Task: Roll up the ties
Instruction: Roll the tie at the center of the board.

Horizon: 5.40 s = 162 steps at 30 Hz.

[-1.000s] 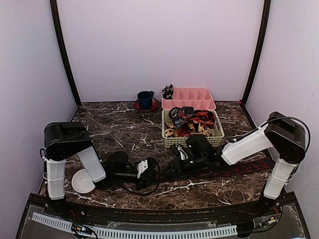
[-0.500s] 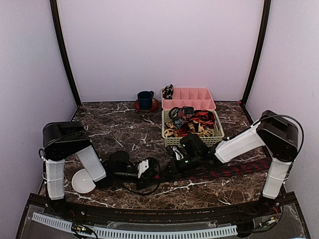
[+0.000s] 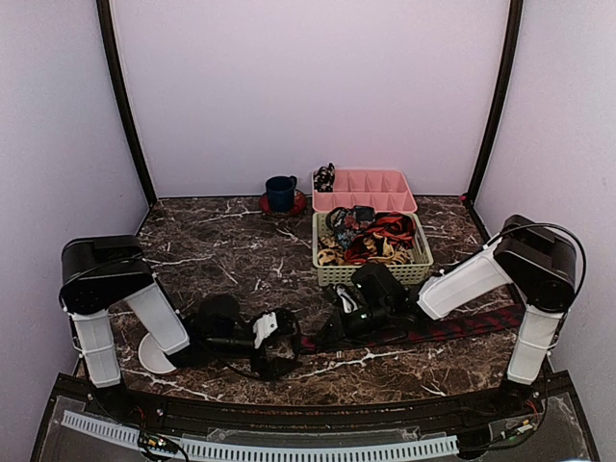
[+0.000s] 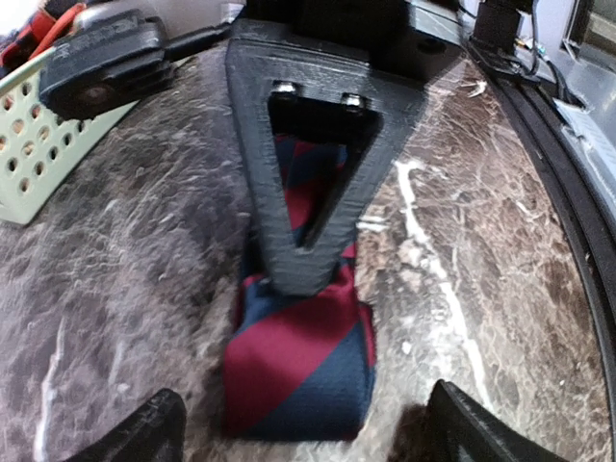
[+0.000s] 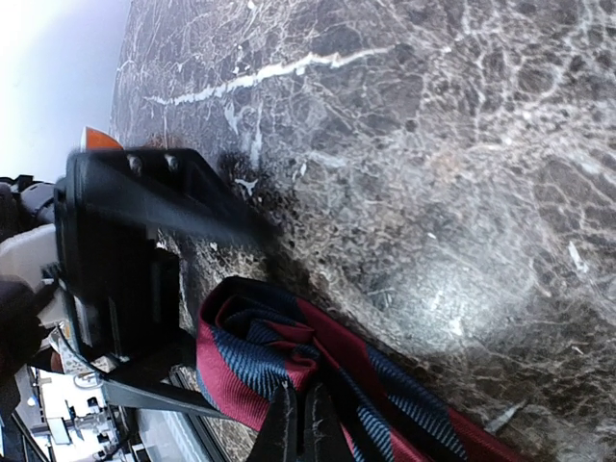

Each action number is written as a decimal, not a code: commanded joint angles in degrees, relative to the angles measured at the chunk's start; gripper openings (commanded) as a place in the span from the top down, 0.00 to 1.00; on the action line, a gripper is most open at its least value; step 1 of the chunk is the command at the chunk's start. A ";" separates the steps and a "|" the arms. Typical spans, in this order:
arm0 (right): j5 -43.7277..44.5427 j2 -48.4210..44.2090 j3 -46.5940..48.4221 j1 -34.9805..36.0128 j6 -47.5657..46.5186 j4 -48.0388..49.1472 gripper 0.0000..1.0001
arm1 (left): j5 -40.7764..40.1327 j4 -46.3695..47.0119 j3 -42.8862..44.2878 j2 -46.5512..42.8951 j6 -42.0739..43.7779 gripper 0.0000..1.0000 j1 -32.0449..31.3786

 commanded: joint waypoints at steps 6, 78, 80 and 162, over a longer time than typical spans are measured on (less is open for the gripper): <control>1.76 -1.41 -4.60 -0.27 0.88 1.33 1.00 | -17.55 8.61 -8.67 -13.76 -9.85 0.01 0.23; -1.09 -3.98 -0.24 -1.16 0.84 -2.12 0.65 | -2.22 -13.94 8.07 10.99 0.07 0.66 -3.04; -0.66 -2.79 1.08 -0.58 -0.34 -4.71 0.68 | -2.09 -14.25 8.26 10.73 0.07 0.66 -3.04; -2.17 -4.51 -1.94 -2.95 -5.59 -1.81 1.00 | -0.43 -0.11 12.77 13.48 -4.50 0.14 -3.57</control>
